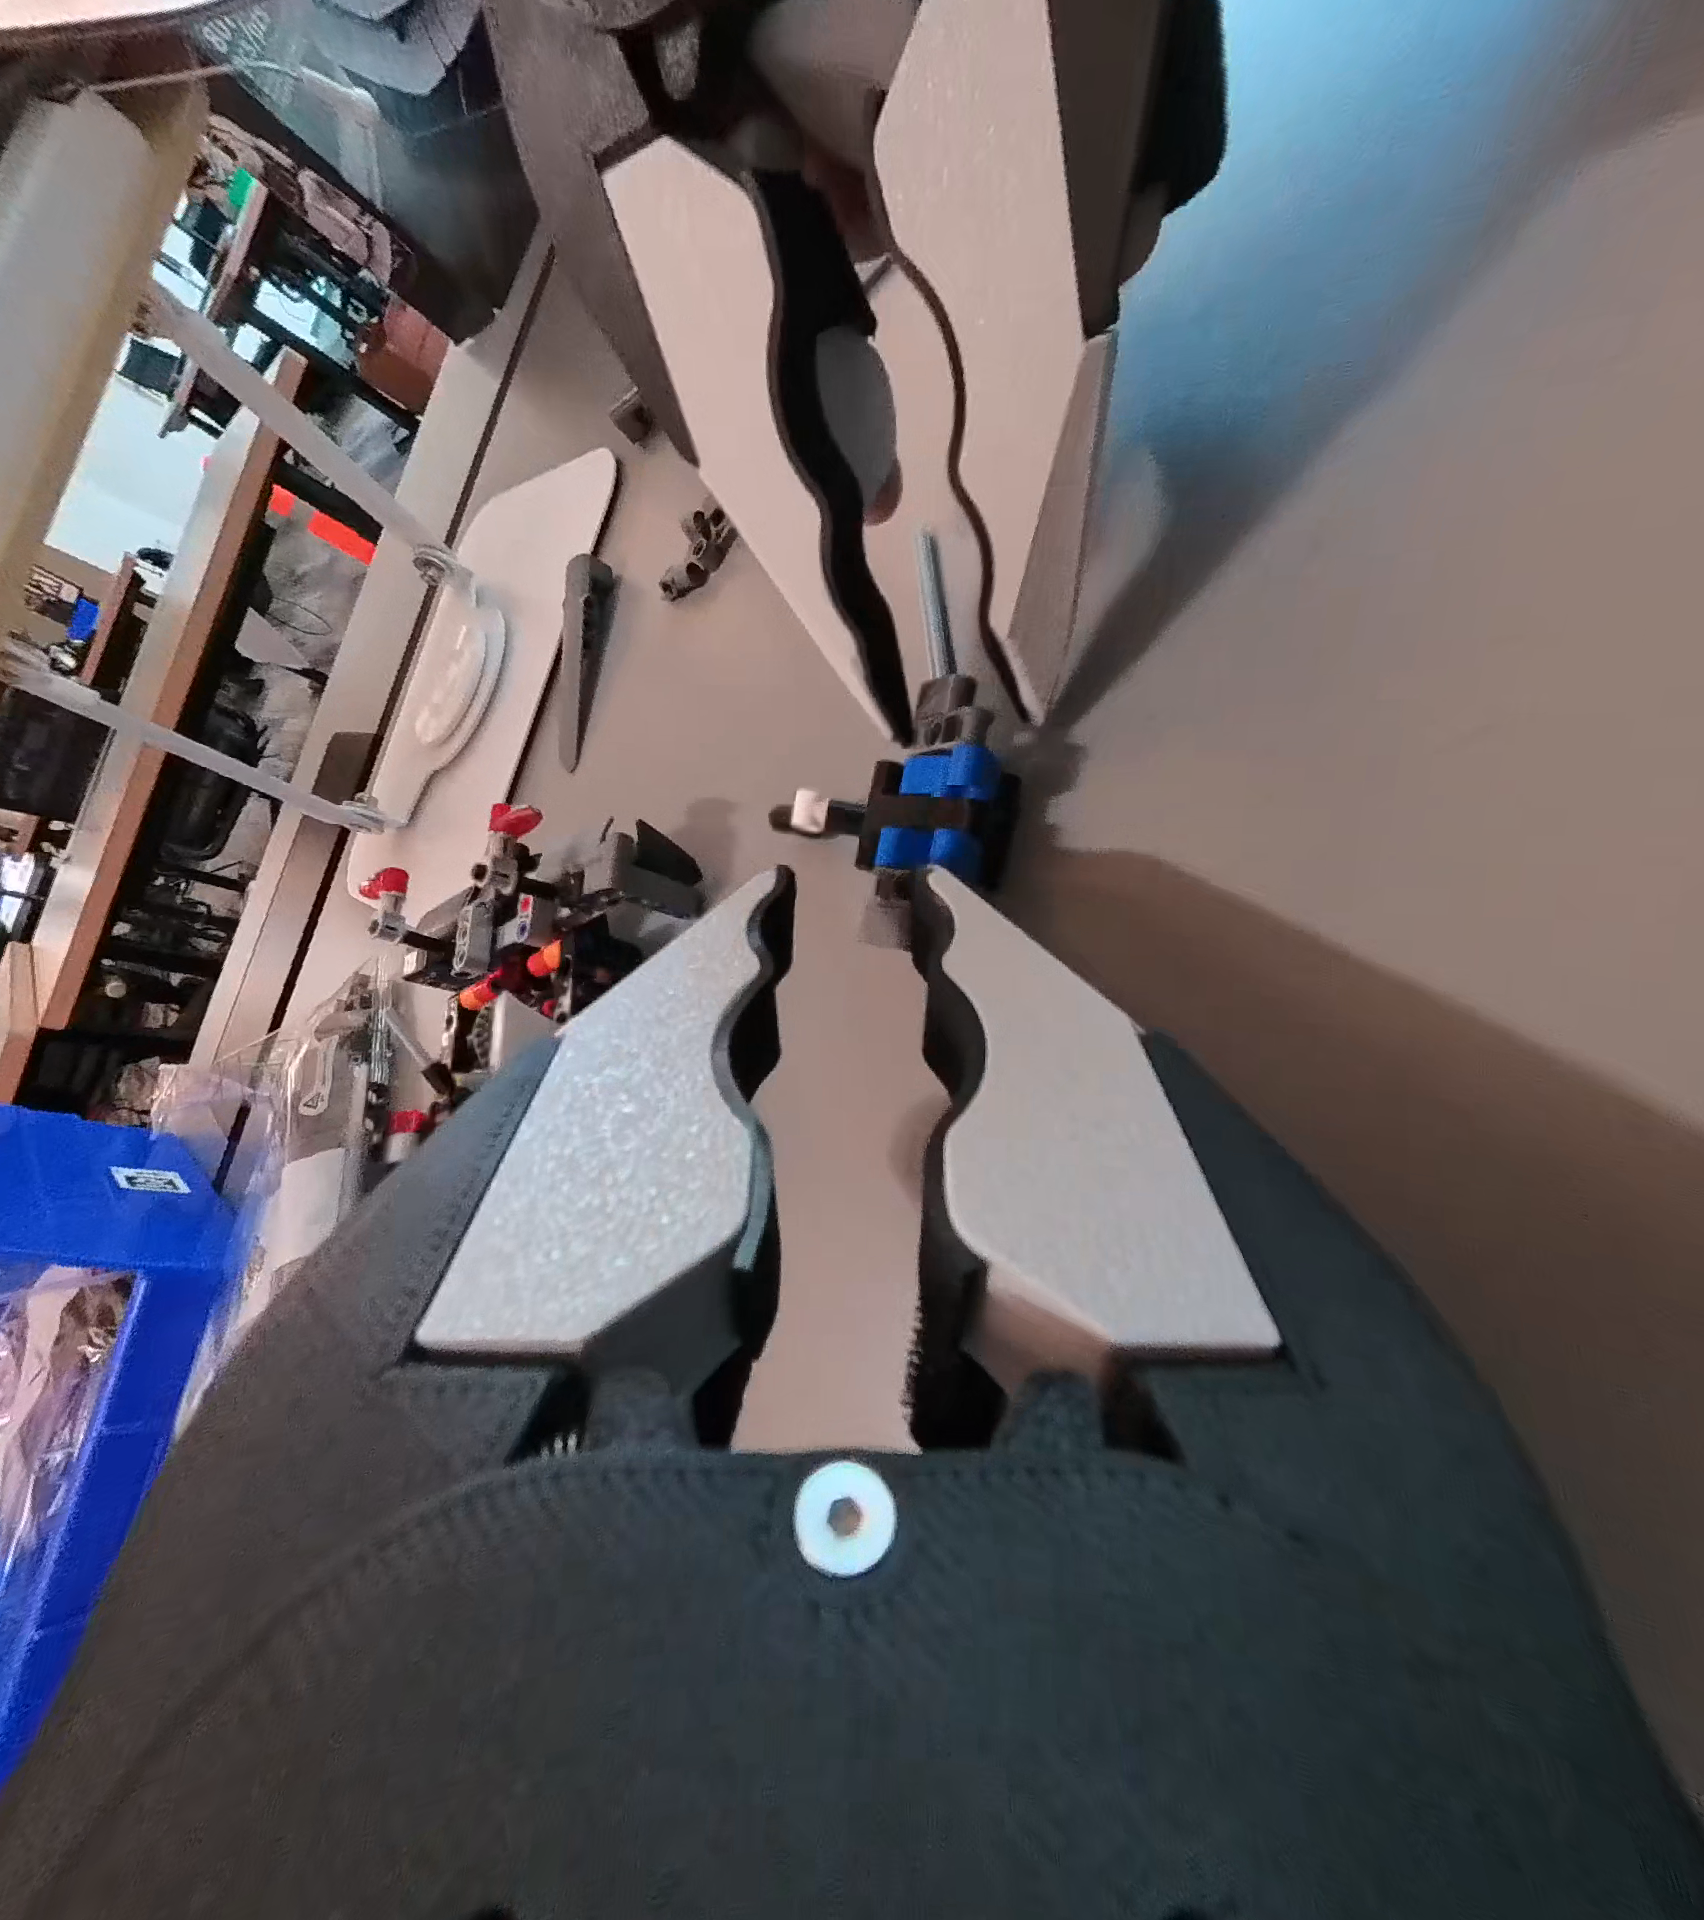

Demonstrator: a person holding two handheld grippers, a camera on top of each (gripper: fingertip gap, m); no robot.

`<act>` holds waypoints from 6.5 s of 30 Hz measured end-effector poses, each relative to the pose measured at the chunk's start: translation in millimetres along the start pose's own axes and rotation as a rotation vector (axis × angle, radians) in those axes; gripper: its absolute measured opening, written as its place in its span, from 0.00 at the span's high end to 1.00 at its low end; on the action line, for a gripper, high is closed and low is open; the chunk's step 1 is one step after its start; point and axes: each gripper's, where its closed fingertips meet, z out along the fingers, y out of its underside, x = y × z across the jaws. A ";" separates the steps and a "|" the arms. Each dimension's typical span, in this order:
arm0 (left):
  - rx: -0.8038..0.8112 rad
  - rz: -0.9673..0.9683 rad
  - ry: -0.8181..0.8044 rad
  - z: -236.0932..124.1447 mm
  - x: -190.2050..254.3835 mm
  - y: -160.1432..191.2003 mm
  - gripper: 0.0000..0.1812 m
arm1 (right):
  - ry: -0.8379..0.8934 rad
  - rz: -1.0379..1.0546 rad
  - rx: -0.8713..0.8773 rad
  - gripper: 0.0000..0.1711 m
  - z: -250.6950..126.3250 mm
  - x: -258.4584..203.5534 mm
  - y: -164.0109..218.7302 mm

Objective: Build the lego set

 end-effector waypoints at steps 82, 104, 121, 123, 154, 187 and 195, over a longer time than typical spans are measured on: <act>-0.070 0.087 0.217 22.2 25.8 -6.7 0.87 | -0.026 0.123 -0.084 0.88 2.9 -3.4 1.3; -0.104 0.094 0.232 22.1 26.1 -6.7 0.87 | -0.033 0.089 -0.054 0.89 -0.9 -3.4 -0.9; -0.123 0.083 0.250 21.3 25.4 -6.1 0.87 | 0.063 -0.087 -0.098 0.90 -2.2 -2.6 -3.2; -0.126 0.084 0.251 21.0 25.3 -5.9 0.87 | 0.073 -0.103 -0.100 0.90 -2.4 -2.5 -3.8; -0.139 0.091 0.259 25.8 26.8 -9.7 0.87 | 0.053 -0.063 -0.064 0.88 -20.1 -3.0 -1.2; -0.128 0.079 0.261 25.8 26.7 -9.4 0.87 | -0.074 0.092 0.026 0.93 -16.6 -6.5 -5.3; -0.123 0.074 0.255 26.2 26.7 -9.8 0.87 | -0.051 0.086 0.027 0.92 -18.8 -2.9 -5.4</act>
